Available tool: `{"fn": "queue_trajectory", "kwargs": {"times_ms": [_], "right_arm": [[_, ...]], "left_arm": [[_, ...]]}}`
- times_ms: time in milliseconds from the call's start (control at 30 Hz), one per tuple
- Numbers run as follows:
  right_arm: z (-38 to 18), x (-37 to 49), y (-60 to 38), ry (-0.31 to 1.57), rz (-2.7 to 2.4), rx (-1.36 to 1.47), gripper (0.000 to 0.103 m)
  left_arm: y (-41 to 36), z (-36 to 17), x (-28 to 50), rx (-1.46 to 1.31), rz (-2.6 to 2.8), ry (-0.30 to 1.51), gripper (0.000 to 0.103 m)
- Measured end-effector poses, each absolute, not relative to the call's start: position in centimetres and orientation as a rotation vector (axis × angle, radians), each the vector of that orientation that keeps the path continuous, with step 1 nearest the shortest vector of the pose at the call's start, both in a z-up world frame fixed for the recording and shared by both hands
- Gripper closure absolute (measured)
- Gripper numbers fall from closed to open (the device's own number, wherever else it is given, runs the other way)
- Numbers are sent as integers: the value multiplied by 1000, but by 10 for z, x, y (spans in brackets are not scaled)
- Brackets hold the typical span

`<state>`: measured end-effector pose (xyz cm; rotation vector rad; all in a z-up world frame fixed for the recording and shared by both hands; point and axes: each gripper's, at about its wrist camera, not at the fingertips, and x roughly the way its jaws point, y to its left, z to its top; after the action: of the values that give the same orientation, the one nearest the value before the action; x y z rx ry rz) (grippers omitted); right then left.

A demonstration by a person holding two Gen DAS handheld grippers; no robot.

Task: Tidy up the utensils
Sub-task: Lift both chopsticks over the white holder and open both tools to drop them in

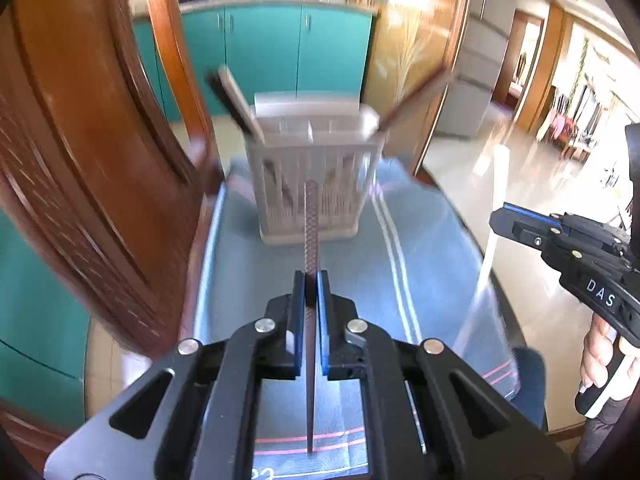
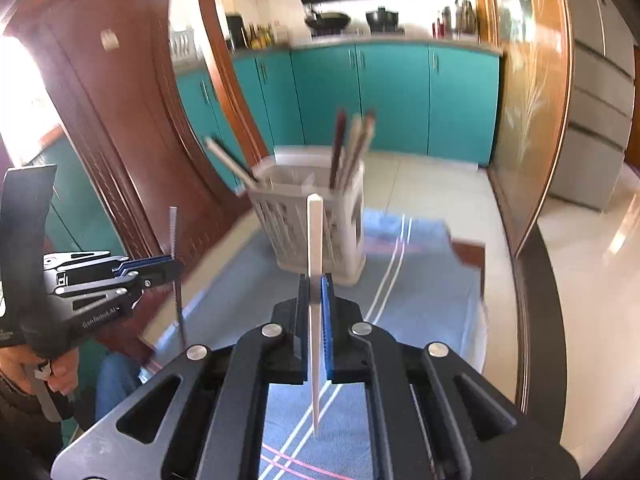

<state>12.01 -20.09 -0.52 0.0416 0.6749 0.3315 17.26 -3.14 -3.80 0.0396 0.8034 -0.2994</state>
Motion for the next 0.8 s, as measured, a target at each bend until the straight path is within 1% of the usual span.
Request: {"fn": "queue_trajectory", "kwargs": {"times_ms": [100,233,400,500,633,800], "right_arm": [[30,113,-210,606,354,63,97],[67,123,-216,526,374,94,97],[119,145,-206,388,344,87,97],[135,164,-202,327,323,98,97],[139,188,-198,264,245,90,97],[91,220,-188,327,211,73,97]], "left_arm": [[-21,-4,167,17,-311,728,96],[-10,42,174,-7,-327,641,96],[-5,92,203,-40,-280,521,96],[-4,114,222,-93,-261,461,96],[-13,125,242,-104,-205,388,96],[-33,85,271,-63,-181,425,96]]}}
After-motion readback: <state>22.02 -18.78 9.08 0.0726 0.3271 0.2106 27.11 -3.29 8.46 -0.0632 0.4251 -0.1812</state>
